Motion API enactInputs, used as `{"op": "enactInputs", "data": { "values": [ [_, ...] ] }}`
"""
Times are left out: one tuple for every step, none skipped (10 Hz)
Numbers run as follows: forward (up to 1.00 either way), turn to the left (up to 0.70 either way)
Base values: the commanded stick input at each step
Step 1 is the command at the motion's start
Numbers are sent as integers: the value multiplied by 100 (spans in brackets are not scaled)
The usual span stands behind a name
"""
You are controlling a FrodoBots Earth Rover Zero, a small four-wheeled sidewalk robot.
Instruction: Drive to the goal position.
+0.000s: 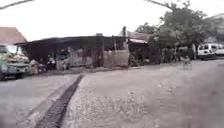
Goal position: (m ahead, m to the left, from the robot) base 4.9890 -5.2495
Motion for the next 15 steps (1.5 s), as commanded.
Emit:
{"op": "enactInputs", "data": {
  "values": [
    [100, -27],
    [100, -27],
    [100, -27],
    [5, -44],
    [0, -45],
    [0, -45],
    [0, -45],
    [0, -45],
    [0, -45],
    [0, -45],
    [0, -45],
    [71, -32],
    [100, -27],
    [100, -27],
    [100, -27]
  ]
}}
